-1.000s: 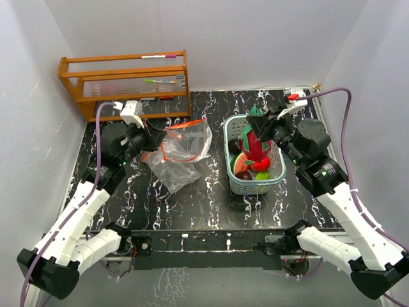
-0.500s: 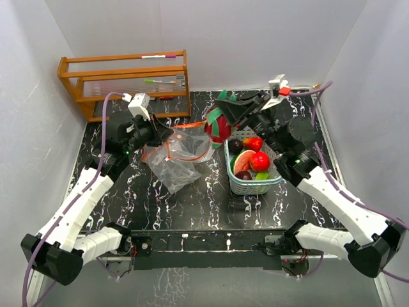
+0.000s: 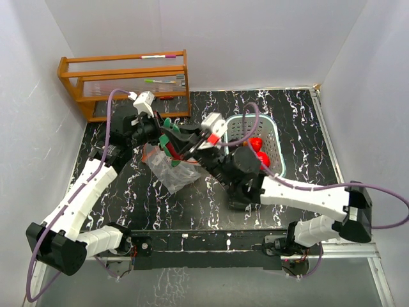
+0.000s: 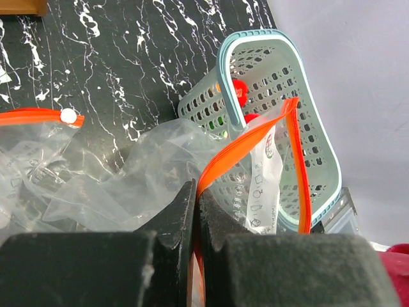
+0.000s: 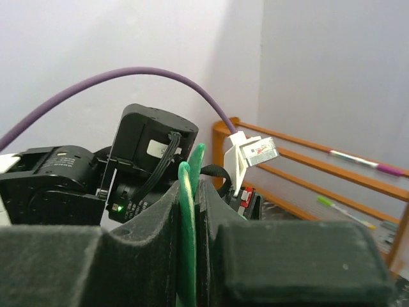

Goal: Place the food in the zip-top bag and seal the zipper
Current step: Place the fake fruit in the zipper food storage bag.

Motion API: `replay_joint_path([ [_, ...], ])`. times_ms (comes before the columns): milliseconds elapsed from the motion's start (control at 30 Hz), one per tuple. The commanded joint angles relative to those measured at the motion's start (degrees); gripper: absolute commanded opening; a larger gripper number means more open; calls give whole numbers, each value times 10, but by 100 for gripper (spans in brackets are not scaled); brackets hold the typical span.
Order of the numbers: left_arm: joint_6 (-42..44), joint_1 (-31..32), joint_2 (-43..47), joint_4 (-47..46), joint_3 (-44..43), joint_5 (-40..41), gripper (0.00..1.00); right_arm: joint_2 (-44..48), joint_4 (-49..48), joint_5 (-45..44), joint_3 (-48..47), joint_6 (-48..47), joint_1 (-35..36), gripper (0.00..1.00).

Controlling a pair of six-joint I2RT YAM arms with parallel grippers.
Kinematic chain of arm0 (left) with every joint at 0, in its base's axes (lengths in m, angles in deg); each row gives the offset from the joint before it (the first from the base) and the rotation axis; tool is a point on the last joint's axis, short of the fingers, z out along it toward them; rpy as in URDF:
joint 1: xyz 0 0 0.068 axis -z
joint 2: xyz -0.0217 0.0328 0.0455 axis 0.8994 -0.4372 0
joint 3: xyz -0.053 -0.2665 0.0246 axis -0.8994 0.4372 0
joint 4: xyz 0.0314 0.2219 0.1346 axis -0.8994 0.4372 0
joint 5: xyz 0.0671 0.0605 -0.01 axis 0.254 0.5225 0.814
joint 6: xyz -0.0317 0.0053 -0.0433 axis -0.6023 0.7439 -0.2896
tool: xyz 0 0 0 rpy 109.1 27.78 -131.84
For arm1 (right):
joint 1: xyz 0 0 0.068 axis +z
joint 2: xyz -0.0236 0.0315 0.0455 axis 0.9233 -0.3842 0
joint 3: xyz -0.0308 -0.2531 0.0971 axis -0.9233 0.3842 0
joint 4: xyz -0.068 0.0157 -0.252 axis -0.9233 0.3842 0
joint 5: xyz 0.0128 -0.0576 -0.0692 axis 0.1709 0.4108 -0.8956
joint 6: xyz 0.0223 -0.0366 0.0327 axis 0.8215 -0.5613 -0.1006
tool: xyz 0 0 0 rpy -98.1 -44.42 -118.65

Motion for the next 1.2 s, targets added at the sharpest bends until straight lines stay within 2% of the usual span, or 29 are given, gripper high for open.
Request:
replay_joint_path([
  [0,-23,-2,11,5,-33,-52,0,-42,-227,-206,-2,-243,70,8],
  [100,-25,-2,18,15,-39,-63,0,-90,-355,-270,20,-352,88,8],
  [200,-26,-2,26,23,-44,-70,0,-123,-430,-306,27,-417,90,8],
  [467,-21,-2,48,45,-59,-66,0,-144,-521,-370,62,-478,88,8],
  [567,-20,-2,50,50,-63,-63,0,-136,-527,-385,83,-471,81,8],
  [633,-21,-1,49,46,-63,-71,0,-126,-511,-391,94,-447,74,8],
  [767,-26,-2,48,36,-60,-73,0,-96,-393,-383,102,-350,63,8],
  [1000,-56,-2,37,-14,-34,-94,0,-79,-185,-306,64,-204,54,8],
  [1167,-59,-2,31,-25,-48,-94,0,-86,-173,-298,76,-156,49,8],
])
